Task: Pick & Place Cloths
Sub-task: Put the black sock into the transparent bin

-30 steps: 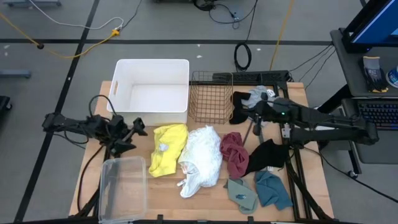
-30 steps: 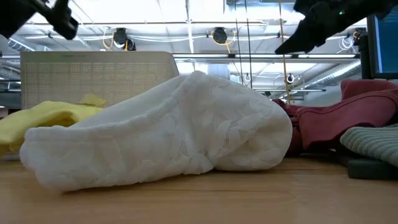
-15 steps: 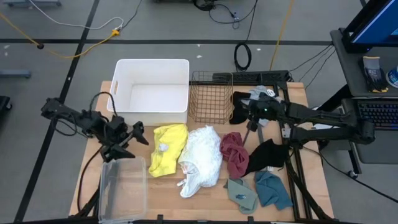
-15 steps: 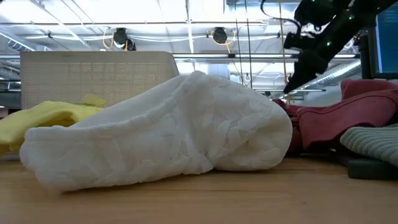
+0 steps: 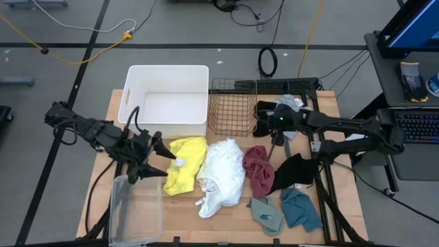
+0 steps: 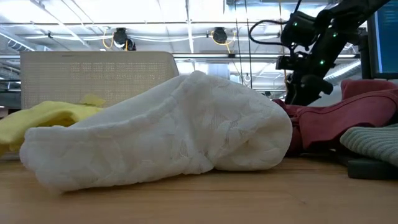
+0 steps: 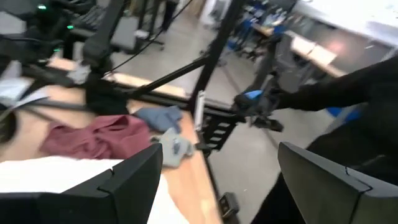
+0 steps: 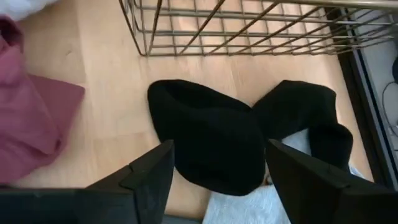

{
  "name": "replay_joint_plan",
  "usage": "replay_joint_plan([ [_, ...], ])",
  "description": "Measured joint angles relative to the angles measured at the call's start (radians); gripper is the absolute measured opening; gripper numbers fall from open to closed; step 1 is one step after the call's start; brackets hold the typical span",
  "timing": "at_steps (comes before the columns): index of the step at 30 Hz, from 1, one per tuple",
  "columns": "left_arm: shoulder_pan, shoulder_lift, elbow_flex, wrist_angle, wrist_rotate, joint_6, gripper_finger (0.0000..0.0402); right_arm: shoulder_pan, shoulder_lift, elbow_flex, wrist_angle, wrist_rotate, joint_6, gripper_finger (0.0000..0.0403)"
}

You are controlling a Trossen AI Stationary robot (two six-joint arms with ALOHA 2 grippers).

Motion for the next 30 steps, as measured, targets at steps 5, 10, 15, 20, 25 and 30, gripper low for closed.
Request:
replay_joint_plan([
  [5,-0.011,0.035,0.061,-0.141,-0.122,0.0,0.0324,-0.038,0.069,0.0,0.021,0.0,-0.018,0.0261],
  [10,-0.014,0.038,0.08,-0.215,-0.216,0.002,0.0324,-0.08,0.135,0.0,0.041,-0.009,-0.019,0.0261],
  [15,-0.013,0.034,0.08,-0.232,-0.242,0.006,0.0324,-0.099,0.181,0.0,0.078,-0.054,-0.018,0.0241],
  [20,-0.013,0.037,0.08,-0.23,-0.242,0.006,0.0324,-0.099,0.206,0.0,0.134,-0.052,-0.018,0.0198],
  [25,-0.013,0.037,0.08,-0.226,-0.242,0.006,0.0324,-0.099,0.222,-0.001,0.151,-0.049,-0.012,0.0132],
  [30,-0.013,0.037,0.08,-0.225,-0.242,0.0,0.0324,-0.099,0.224,-0.001,0.148,-0.047,0.014,0.0056],
])
